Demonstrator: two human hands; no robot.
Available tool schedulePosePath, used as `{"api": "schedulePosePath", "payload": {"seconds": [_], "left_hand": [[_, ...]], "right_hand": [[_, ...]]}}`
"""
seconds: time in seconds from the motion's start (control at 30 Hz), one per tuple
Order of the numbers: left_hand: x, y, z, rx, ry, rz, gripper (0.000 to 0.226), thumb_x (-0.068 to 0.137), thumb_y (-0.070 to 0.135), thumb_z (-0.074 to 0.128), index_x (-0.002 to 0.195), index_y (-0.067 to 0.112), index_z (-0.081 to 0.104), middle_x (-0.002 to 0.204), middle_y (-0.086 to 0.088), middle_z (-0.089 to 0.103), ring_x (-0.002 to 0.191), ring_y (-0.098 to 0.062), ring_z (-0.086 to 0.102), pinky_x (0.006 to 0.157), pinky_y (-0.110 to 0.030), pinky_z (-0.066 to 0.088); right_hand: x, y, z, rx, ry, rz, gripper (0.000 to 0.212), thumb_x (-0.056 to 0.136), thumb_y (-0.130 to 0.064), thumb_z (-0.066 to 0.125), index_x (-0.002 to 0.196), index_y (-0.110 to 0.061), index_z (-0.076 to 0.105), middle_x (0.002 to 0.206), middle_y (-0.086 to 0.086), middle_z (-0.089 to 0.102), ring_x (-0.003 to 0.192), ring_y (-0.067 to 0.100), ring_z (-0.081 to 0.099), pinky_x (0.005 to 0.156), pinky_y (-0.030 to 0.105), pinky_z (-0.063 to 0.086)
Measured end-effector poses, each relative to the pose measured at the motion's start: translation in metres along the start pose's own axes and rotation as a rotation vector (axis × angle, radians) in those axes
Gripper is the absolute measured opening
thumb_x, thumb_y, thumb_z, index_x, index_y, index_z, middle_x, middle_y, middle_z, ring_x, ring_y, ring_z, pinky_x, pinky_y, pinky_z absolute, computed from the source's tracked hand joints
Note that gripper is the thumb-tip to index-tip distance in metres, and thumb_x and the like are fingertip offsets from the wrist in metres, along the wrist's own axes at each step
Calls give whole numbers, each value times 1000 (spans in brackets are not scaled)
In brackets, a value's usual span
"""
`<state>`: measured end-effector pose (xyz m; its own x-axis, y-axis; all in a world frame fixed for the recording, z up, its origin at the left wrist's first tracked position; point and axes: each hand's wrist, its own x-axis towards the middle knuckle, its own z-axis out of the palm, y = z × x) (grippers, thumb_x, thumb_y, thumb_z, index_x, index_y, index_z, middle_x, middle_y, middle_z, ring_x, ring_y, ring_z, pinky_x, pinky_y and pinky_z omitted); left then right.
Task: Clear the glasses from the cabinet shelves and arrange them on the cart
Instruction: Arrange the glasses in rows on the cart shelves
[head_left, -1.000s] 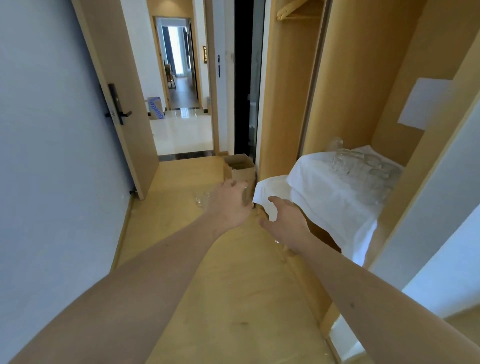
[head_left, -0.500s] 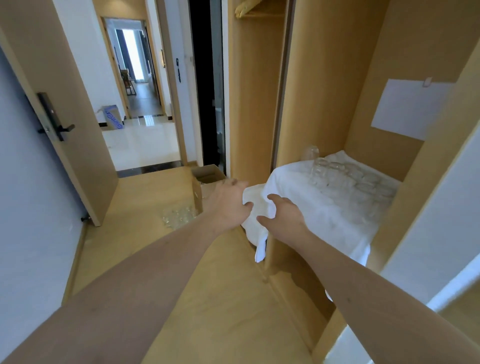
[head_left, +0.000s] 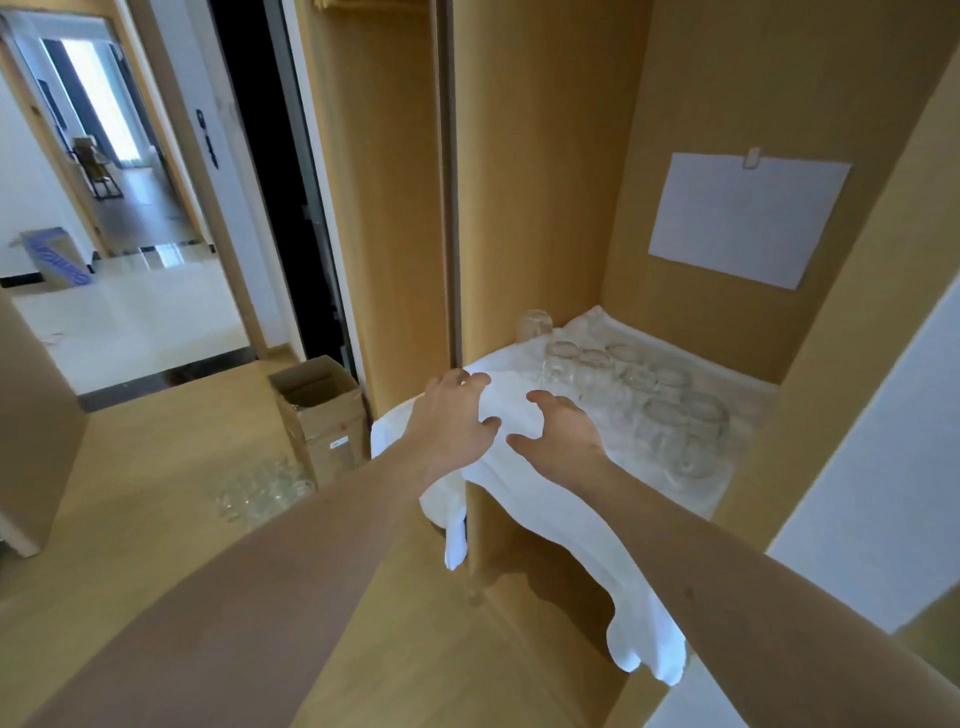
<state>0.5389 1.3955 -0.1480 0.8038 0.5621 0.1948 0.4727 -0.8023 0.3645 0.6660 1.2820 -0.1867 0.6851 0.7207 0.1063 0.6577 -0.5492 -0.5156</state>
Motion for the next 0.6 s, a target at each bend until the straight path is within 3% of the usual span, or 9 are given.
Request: {"api": "schedulePosePath", "payload": {"seconds": [0.27, 0.6], "left_hand": [[83, -20, 9, -6, -44, 136, 59, 95, 37, 62, 148, 18, 44, 148, -7, 46, 134, -30, 41, 104, -43, 44], [191, -64, 5, -31, -117, 325, 47, 91, 37, 64, 134, 19, 56, 123, -7, 57, 119, -31, 50, 94, -47, 50]], "right_hand": [[58, 6, 5, 37, 93, 118, 72, 87, -44, 70, 150, -25, 40, 146, 3, 50, 130, 25, 50, 101, 34, 47], [136, -17, 19, 7, 194, 303, 73, 87, -45, 71, 150, -26, 40, 142, 3, 52, 127, 24, 53, 97, 34, 48]]}}
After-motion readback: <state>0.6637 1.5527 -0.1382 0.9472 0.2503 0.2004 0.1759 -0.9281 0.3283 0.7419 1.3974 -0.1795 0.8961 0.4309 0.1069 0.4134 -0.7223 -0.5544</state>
